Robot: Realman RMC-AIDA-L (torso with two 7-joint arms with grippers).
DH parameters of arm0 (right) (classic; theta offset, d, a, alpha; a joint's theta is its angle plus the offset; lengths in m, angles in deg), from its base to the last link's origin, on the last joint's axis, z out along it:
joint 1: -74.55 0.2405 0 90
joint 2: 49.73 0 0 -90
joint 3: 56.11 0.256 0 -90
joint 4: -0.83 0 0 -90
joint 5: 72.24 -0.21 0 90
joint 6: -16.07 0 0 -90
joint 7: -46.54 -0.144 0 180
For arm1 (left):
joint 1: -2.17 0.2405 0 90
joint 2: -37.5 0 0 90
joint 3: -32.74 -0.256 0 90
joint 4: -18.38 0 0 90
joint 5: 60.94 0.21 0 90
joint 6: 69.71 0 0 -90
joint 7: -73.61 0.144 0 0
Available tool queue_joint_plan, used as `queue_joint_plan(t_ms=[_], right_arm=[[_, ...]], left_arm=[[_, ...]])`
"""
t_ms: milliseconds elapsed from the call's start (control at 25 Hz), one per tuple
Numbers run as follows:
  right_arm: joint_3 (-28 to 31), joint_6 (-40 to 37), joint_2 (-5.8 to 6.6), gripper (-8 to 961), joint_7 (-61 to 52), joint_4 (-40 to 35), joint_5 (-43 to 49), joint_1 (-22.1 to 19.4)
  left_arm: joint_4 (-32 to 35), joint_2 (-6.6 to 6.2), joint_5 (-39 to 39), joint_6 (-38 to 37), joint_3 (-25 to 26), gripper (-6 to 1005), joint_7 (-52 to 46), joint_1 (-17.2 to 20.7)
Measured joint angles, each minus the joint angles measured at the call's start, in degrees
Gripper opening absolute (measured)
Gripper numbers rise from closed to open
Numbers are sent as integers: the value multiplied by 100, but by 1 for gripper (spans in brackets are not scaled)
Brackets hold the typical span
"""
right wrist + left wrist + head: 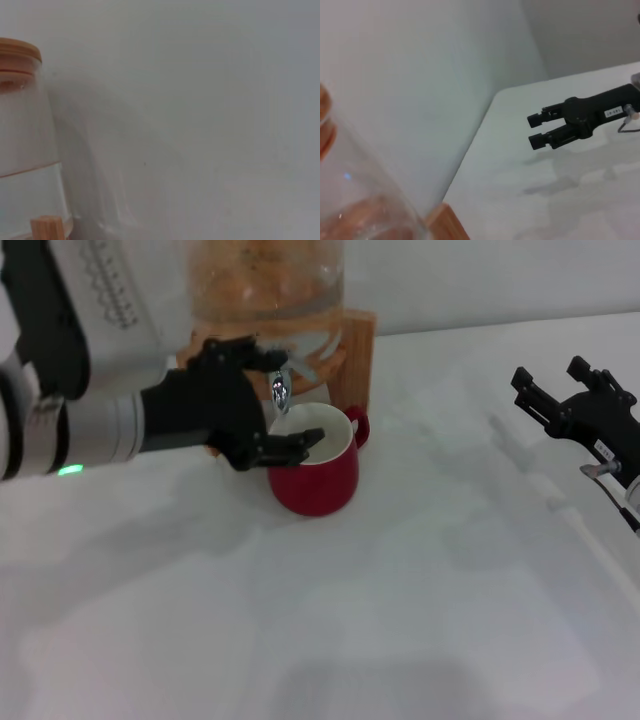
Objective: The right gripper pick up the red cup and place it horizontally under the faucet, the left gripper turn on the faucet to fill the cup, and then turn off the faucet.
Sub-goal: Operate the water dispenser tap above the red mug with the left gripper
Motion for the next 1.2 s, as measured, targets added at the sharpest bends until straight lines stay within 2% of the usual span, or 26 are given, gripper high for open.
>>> queue_joint_plan(t_ms=[120, 440, 920, 1200], right_arm=[[-18, 15, -6, 858, 0, 1, 15, -4], [-101, 17, -18, 857, -22, 1, 30, -55], [-191, 16, -31, 858, -20, -28, 32, -81], [-236, 14, -34, 858, -14, -46, 32, -87]], left_arm=[[53, -3, -127, -195, -120, 860, 30, 276], [19, -8, -187, -314, -189, 854, 82, 421], [-261, -28, -190, -413, -222, 850, 175, 223], [-529, -27, -170, -414, -224, 849, 216, -64]])
